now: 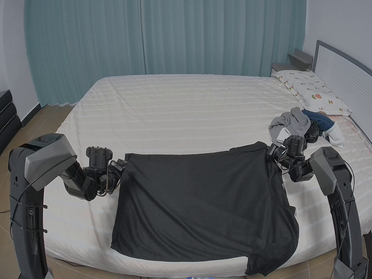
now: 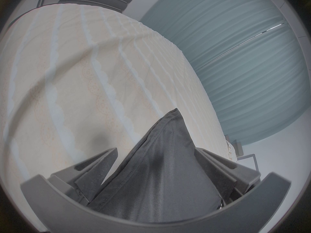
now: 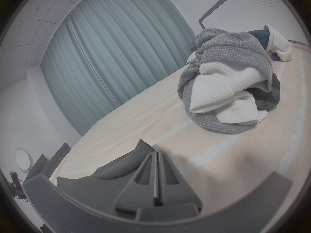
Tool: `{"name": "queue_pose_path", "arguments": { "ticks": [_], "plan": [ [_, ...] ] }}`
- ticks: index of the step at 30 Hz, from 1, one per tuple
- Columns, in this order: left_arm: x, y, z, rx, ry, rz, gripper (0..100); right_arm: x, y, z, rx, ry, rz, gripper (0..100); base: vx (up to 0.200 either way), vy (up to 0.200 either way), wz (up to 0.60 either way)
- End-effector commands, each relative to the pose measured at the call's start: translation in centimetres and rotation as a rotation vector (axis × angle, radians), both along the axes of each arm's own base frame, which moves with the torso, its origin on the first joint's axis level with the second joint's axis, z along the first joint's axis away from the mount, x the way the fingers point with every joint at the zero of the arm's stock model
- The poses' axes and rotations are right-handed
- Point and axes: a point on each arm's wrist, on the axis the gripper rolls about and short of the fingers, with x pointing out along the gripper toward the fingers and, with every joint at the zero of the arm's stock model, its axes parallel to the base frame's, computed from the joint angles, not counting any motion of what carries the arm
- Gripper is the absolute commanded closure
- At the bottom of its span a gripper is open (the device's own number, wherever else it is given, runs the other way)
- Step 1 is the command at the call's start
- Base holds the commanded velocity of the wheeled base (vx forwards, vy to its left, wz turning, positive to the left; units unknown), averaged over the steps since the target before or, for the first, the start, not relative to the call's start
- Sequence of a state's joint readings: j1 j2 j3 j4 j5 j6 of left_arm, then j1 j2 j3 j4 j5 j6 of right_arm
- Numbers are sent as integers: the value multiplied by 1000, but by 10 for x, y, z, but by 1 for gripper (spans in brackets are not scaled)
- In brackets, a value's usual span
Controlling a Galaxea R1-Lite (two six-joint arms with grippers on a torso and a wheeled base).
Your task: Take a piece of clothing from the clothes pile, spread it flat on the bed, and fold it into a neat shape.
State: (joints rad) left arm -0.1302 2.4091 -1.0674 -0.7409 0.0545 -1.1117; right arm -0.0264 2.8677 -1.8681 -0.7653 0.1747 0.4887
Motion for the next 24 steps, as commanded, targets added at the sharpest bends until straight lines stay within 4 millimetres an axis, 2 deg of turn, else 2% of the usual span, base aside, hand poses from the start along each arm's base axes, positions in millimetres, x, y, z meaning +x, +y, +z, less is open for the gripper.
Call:
{"name": "queue_pose_path", "arguments": {
  "ticks": [1,3,4,6,9,11,12,13,17,18,21,24],
  "plan": [
    [0,0,-1,0,2,1,0,0,-2,-4,1,5,-3,100,0,0,0],
    [0,0,0,0,0,1,0,-1,-1,-6,0,17,-2,100,0,0,0],
    [0,0,-1,0,2,1,0,-1,-1,-6,0,22,-2,0,0,0,0],
    [0,0,-1,0,2,1,0,-1,-1,-5,6,24,-1,0,0,0,0],
    [-1,1,0,-2,2,2,0,-3,-1,9,29,16,-8,0,0,0,0],
    [-3,0,-1,0,8,-1,0,-10,0,26,53,19,-12,0,0,0,0],
    [-3,0,-1,0,8,-1,0,-10,0,26,53,19,-12,0,0,0,0],
    [-6,0,-2,3,11,-2,0,-22,1,39,83,33,-18,0,0,0,0],
    [-13,0,6,-5,-25,-5,0,-46,0,58,136,59,-36,0,0,0,0],
    [-13,0,7,-6,-27,-6,0,-47,-1,58,137,63,-39,0,0,0,0],
    [-22,1,14,-24,-23,-34,0,-84,1,82,205,139,-65,0,0,0,0],
    [-26,-1,17,-39,-18,-58,0,-125,8,92,242,216,-59,0,0,0,0]
  ]
}}
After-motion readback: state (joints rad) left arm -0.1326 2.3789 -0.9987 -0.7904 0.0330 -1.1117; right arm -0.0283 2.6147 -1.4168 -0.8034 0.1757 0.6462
